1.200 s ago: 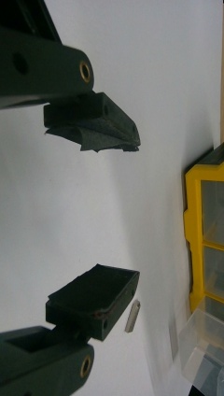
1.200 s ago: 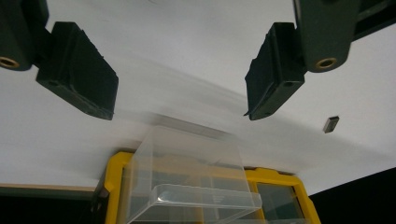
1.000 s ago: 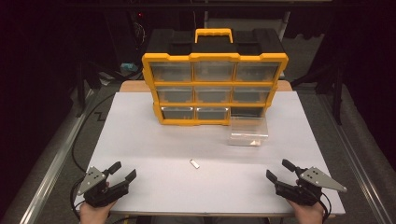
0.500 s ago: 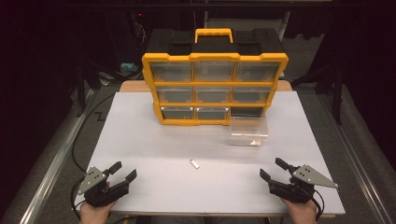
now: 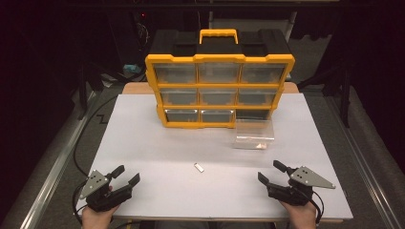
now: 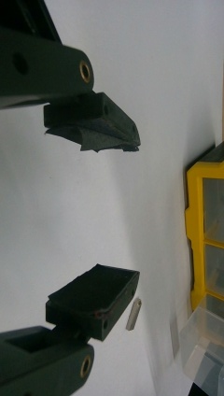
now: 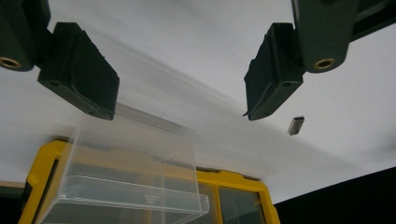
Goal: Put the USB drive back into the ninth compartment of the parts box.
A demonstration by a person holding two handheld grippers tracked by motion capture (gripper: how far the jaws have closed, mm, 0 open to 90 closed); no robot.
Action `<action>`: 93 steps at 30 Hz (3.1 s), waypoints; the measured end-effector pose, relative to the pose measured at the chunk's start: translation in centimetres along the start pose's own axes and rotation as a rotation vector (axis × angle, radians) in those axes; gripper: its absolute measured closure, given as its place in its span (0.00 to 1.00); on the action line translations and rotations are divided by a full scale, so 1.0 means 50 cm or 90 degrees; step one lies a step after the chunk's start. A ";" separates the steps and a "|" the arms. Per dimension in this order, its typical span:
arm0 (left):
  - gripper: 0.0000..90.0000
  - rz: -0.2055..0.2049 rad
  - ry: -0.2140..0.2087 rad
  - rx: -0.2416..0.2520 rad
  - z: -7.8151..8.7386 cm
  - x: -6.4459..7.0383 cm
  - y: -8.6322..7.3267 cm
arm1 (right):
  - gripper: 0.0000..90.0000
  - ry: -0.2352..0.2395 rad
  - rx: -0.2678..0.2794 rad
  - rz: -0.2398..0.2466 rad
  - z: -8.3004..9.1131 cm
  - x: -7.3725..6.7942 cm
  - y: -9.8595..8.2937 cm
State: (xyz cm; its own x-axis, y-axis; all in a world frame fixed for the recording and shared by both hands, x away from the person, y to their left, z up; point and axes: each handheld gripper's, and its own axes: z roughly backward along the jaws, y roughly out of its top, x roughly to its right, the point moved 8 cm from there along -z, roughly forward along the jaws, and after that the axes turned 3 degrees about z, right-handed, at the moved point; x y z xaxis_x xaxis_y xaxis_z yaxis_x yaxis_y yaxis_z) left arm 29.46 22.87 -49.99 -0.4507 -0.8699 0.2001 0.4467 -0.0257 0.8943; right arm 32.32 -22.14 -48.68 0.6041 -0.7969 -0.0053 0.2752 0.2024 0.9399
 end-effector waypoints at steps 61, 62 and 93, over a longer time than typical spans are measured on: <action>0.36 -0.001 0.002 -0.002 -0.001 -0.003 -0.001 | 0.30 0.136 0.002 0.036 -0.143 -0.142 0.054; 0.36 0.000 0.002 -0.002 -0.001 -0.003 -0.001 | 0.30 0.137 0.001 0.036 -0.146 -0.145 0.054; 0.36 0.002 0.002 -0.003 -0.001 -0.006 -0.001 | 0.29 0.189 -0.060 0.007 -0.245 -0.212 0.075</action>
State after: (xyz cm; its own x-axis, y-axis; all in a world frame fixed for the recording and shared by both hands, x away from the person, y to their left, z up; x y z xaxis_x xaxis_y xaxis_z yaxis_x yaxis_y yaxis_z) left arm 29.62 23.09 -50.13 -0.4468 -0.8718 0.2009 0.4516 -0.0259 0.8918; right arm 36.08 -5.96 -49.29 0.7957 -0.5962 -0.1073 0.3271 0.2736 0.9045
